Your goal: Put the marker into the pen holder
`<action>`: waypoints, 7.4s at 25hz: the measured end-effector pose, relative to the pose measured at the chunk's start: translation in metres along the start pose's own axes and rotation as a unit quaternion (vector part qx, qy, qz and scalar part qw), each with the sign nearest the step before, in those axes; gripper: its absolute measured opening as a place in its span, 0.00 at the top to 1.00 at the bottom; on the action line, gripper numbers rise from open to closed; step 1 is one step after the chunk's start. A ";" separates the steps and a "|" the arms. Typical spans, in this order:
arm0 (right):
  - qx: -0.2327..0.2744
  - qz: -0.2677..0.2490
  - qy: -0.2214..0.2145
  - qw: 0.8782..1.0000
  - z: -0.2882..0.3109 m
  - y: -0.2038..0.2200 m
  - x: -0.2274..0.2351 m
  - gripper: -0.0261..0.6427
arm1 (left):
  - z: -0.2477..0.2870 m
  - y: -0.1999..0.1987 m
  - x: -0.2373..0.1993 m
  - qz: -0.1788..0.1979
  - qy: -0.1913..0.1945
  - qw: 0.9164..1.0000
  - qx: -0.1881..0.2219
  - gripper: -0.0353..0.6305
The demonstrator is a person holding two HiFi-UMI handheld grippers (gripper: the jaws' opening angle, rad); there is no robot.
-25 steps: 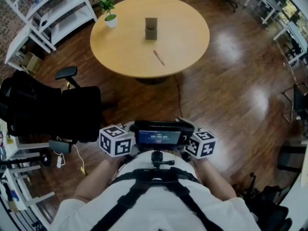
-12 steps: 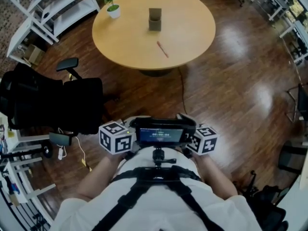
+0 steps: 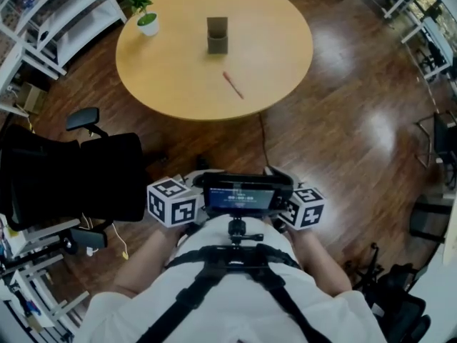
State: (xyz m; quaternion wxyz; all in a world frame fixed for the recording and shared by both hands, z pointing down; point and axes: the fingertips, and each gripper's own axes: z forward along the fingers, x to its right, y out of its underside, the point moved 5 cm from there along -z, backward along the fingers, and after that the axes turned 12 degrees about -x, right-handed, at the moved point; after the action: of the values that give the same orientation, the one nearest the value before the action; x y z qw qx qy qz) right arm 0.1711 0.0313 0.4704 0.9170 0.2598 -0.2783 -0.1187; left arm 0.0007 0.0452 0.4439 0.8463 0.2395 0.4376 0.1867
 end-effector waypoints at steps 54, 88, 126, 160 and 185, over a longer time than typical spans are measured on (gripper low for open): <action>-0.367 -0.296 0.111 0.875 0.335 -0.271 0.066 0.83 | -0.098 -0.153 -0.178 -0.063 -0.070 0.995 0.031 0.96; 0.067 -0.221 0.095 0.968 0.235 -0.416 0.031 0.88 | -0.094 -0.172 -0.174 -0.055 -0.090 0.993 0.049 0.96; 0.075 -0.157 0.147 0.974 0.297 -0.423 0.047 0.80 | -0.093 -0.190 -0.196 -0.073 -0.081 0.993 0.051 0.96; 0.057 -0.061 0.100 0.991 0.138 -0.225 -0.046 0.81 | -0.081 -0.190 -0.175 -0.001 0.019 1.000 0.009 0.96; 0.068 -0.054 0.102 0.991 0.080 -0.138 -0.043 0.86 | -0.064 -0.105 -0.104 -0.005 0.011 1.000 -0.002 0.96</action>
State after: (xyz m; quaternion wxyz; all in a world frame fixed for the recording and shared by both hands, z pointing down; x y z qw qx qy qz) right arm 0.0803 -0.1013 0.4329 0.9129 0.3473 -0.1761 -0.1221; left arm -0.0979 -0.0800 0.4198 0.8430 0.2336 0.4474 0.1859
